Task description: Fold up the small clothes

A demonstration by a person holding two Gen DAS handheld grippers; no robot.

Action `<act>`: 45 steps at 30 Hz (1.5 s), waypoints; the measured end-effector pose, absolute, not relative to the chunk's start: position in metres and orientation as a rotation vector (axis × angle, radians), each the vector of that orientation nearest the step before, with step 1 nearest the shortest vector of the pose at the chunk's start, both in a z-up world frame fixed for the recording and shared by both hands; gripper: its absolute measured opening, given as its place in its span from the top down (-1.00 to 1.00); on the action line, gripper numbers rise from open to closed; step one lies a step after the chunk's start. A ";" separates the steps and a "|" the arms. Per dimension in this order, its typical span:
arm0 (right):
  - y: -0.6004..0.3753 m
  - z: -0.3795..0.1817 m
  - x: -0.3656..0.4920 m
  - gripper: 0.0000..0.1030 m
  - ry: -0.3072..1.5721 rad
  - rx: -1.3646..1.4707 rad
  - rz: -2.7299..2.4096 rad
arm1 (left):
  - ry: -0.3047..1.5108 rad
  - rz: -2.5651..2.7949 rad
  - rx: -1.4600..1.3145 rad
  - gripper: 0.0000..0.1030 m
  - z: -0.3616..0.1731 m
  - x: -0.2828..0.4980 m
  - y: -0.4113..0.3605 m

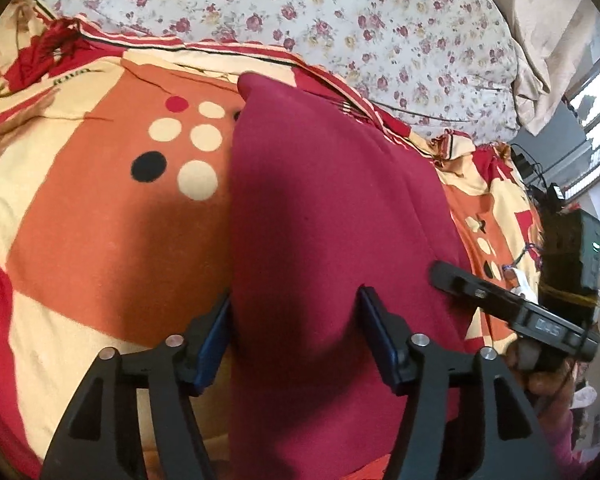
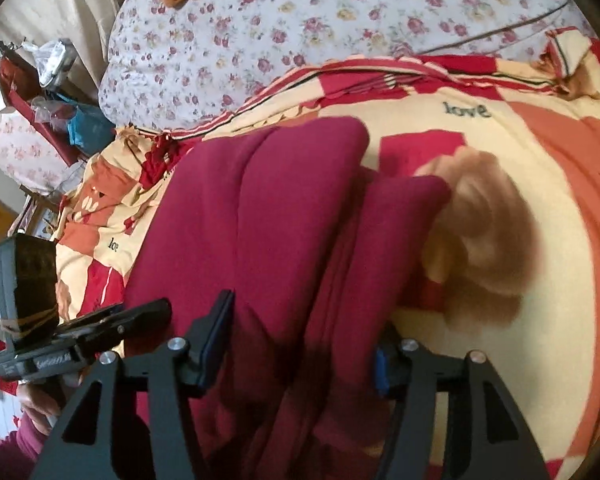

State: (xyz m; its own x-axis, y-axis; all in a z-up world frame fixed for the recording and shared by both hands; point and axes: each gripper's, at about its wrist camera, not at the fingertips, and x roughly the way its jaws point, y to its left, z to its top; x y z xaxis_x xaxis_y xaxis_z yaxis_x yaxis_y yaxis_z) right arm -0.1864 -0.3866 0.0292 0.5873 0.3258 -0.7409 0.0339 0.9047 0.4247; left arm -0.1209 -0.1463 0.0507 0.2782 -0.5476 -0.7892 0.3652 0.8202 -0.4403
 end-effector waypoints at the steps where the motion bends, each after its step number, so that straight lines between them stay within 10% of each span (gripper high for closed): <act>1: -0.389 0.034 -0.192 -0.19 0.925 0.418 0.169 | 1.119 -0.604 -0.162 0.16 0.054 -0.123 -0.147; 31: -0.332 0.062 -0.226 -0.19 0.861 0.127 0.113 | 0.763 -0.394 0.108 0.15 0.126 -0.187 -0.149; 45: -0.316 0.094 -0.243 -0.52 0.776 0.106 0.061 | 0.719 -0.345 0.105 0.15 0.137 -0.198 -0.144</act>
